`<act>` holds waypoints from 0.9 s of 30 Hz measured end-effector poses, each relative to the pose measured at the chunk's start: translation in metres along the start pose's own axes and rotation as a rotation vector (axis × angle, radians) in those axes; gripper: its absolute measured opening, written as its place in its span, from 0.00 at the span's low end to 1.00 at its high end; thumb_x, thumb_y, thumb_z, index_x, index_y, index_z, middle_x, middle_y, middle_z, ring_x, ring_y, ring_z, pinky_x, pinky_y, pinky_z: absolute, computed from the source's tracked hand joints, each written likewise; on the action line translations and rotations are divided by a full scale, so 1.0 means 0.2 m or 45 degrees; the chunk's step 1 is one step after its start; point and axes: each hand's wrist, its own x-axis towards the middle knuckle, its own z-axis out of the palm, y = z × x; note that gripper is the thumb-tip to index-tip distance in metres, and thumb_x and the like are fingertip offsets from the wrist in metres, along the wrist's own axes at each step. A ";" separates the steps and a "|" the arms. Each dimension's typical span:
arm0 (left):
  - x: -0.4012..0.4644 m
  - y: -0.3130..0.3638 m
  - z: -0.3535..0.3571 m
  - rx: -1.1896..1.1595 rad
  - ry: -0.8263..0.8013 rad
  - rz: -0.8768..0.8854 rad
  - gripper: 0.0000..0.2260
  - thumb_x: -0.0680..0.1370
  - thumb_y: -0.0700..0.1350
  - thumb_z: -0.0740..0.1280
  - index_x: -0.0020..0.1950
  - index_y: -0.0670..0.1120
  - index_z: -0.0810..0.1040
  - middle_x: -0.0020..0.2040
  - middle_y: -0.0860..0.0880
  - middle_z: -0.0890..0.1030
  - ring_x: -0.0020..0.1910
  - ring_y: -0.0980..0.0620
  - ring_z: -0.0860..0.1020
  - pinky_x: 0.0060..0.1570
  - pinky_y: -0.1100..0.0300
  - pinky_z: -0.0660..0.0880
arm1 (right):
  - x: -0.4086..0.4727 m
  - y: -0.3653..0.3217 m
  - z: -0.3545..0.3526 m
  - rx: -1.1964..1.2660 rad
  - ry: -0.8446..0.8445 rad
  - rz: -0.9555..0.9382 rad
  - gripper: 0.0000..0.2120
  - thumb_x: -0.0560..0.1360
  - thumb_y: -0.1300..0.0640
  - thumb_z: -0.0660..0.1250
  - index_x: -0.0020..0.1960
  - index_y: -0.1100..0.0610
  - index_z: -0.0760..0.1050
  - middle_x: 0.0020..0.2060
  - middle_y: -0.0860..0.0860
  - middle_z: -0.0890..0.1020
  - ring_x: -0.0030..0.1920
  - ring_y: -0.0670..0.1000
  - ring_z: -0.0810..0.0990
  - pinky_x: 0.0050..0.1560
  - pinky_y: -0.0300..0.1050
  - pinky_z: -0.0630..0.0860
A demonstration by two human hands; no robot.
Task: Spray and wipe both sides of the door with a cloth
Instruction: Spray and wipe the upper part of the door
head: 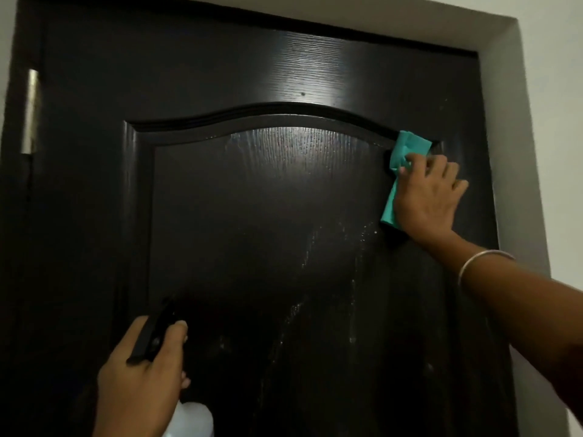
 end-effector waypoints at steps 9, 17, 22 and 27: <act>-0.08 0.00 0.17 0.110 -0.064 -0.071 0.08 0.81 0.49 0.70 0.43 0.55 0.74 0.42 0.44 0.82 0.37 0.40 0.83 0.52 0.41 0.82 | -0.09 -0.19 0.15 0.663 -0.089 -0.034 0.30 0.86 0.48 0.48 0.83 0.64 0.52 0.82 0.60 0.53 0.83 0.56 0.48 0.83 0.57 0.44; -0.22 0.06 0.43 0.034 -0.199 0.037 0.05 0.82 0.47 0.69 0.46 0.52 0.79 0.44 0.42 0.83 0.38 0.40 0.82 0.43 0.50 0.79 | -0.06 0.24 0.11 0.251 0.095 -0.285 0.24 0.82 0.56 0.64 0.77 0.54 0.69 0.77 0.53 0.70 0.76 0.59 0.66 0.67 0.60 0.67; -0.26 0.01 0.49 0.016 -0.192 0.097 0.06 0.82 0.46 0.68 0.46 0.49 0.81 0.41 0.44 0.84 0.35 0.42 0.83 0.39 0.52 0.77 | -0.14 0.17 0.14 0.730 0.219 -0.328 0.15 0.82 0.60 0.66 0.68 0.58 0.79 0.61 0.56 0.80 0.57 0.59 0.76 0.56 0.58 0.76; -0.27 -0.02 0.46 0.042 -0.072 0.110 0.07 0.80 0.49 0.68 0.43 0.55 0.81 0.40 0.46 0.84 0.42 0.44 0.84 0.51 0.39 0.82 | -0.80 -0.11 0.11 0.828 0.011 -1.074 0.13 0.82 0.62 0.67 0.66 0.59 0.81 0.63 0.57 0.82 0.50 0.58 0.78 0.49 0.55 0.75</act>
